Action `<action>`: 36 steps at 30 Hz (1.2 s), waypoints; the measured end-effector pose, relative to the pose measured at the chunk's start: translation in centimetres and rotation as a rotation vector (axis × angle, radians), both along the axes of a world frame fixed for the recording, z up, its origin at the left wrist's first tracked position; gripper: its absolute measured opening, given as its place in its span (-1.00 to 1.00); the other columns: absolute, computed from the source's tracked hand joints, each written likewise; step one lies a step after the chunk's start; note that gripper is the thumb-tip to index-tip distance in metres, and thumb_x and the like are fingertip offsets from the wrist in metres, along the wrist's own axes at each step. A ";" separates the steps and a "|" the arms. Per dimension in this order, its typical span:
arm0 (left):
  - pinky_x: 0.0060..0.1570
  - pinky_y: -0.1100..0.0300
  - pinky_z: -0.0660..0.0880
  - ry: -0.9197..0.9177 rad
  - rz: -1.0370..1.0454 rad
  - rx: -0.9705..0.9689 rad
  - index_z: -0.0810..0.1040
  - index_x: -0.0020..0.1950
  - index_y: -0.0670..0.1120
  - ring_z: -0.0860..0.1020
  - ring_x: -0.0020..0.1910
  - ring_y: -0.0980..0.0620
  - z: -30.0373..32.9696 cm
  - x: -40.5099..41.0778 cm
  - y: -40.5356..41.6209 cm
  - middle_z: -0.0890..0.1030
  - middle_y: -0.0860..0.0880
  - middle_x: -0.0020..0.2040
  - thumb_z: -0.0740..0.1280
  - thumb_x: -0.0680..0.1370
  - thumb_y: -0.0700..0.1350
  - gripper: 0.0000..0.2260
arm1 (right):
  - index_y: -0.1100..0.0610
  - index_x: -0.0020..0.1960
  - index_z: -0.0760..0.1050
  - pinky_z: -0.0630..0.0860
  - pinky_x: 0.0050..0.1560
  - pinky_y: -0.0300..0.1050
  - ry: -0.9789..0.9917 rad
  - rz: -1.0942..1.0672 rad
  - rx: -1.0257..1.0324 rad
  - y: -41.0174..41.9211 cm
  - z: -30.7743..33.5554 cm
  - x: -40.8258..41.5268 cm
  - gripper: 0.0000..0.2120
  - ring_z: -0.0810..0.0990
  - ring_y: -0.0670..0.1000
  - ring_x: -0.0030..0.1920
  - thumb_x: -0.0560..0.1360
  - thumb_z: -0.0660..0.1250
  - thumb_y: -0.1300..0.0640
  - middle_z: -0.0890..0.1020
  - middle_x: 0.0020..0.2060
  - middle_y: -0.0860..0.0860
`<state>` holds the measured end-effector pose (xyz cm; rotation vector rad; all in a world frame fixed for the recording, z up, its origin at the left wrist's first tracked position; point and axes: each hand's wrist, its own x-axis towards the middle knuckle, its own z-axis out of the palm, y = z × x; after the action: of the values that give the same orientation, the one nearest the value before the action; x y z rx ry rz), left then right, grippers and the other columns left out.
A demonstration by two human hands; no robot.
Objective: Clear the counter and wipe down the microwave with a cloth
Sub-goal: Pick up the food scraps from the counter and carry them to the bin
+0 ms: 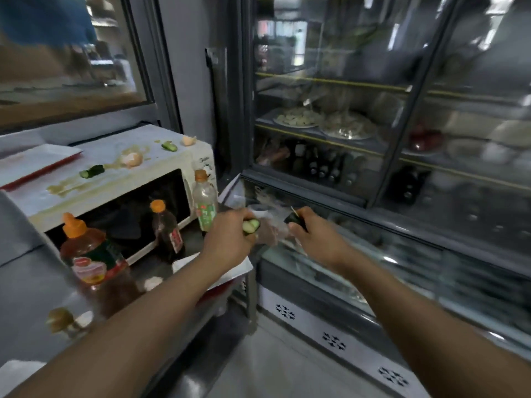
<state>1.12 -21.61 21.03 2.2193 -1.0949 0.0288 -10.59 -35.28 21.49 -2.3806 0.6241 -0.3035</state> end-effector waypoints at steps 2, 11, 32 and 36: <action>0.05 0.08 0.50 0.015 -0.065 0.011 0.62 0.09 -0.09 0.58 0.05 -0.12 -0.2 -2.0 -1.3 0.66 -0.10 0.02 0.45 0.40 -0.21 -0.73 | 0.18 0.22 0.33 0.39 -0.25 -0.14 0.014 -0.071 0.042 -0.3 0.0 -3.0 -0.75 0.50 0.06 -0.11 0.63 0.10 0.05 0.53 -0.08 0.09; -0.03 0.09 0.51 0.022 -0.366 0.046 0.59 0.11 -0.06 0.57 0.05 -0.07 0.1 -12.5 -8.1 0.64 -0.05 0.04 0.43 0.45 -0.15 -0.76 | 0.20 0.16 0.34 0.30 -0.31 -0.13 0.022 -0.394 0.001 -2.3 0.3 -17.3 -0.78 0.44 0.04 -0.15 0.62 0.12 0.07 0.48 -0.13 0.06; -0.05 0.20 0.44 0.044 -0.969 0.103 0.60 0.10 -0.06 0.56 0.02 -0.06 -0.6 -57.3 -18.2 0.64 -0.06 0.01 0.42 0.44 -0.18 -0.76 | 0.11 -0.06 0.26 0.24 -0.37 -0.17 0.020 -1.051 0.045 -1.4 -1.3 -63.5 -0.87 0.41 0.02 -0.23 0.62 0.13 0.07 0.41 -0.29 -0.04; 0.04 0.11 0.51 0.049 -1.083 0.088 0.60 0.10 -0.04 0.57 0.02 -0.07 -1.1 -66.4 -18.2 0.64 -0.06 0.02 0.43 0.44 -0.20 -0.75 | 0.19 0.08 0.34 0.38 -0.23 -0.03 0.013 -1.179 0.074 0.4 -1.4 -71.7 -0.80 0.48 0.11 -0.17 0.61 0.14 0.05 0.50 -0.19 0.08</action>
<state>-65.31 -39.83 19.97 1.4188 -2.1324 -0.5320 -82.33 -34.90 20.08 -1.6768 1.9427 -0.7209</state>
